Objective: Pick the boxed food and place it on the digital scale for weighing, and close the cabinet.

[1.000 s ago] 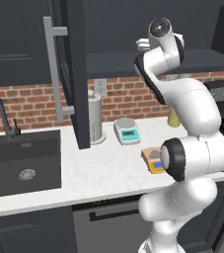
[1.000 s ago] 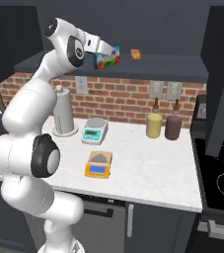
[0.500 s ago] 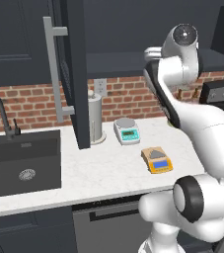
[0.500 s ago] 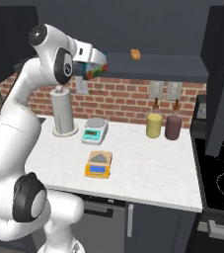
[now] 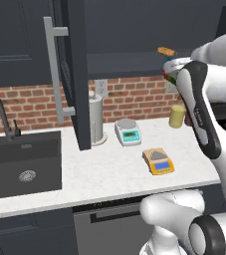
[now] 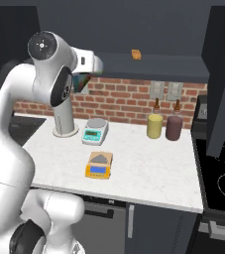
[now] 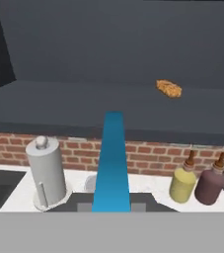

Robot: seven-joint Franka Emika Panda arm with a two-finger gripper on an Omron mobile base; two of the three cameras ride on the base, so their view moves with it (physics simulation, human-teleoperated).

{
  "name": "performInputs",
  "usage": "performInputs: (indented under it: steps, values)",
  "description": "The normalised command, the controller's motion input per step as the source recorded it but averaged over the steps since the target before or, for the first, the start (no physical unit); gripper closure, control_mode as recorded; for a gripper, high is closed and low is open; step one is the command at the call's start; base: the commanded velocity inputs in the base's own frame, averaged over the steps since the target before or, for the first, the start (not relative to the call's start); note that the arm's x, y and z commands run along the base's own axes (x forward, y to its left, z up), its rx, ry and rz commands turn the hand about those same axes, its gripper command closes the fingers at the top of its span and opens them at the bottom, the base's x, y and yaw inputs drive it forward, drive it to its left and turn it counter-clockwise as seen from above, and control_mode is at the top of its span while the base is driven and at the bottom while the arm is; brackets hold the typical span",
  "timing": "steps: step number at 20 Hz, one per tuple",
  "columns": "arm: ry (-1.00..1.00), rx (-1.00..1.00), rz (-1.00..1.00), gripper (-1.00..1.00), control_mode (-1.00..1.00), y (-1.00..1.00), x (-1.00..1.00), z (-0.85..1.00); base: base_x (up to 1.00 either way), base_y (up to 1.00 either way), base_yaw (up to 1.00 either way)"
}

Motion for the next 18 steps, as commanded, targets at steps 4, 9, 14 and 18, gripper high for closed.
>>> performInputs:
  steps: [4,9,14,18]
  values:
    - [-0.01,0.0,0.27,1.0,-1.0,0.04,-1.0,0.0,0.0,0.0,0.0]
    - [-0.03,0.0,0.31,1.0,-1.0,0.07,-0.86,0.0,0.0,0.0,0.0]
    - [-0.05,0.0,0.31,1.0,-1.0,0.08,-0.45,-0.06,0.0,0.0,0.0]
    - [0.0,0.0,0.27,1.0,-1.0,0.04,-0.22,-0.23,0.0,0.0,0.0]
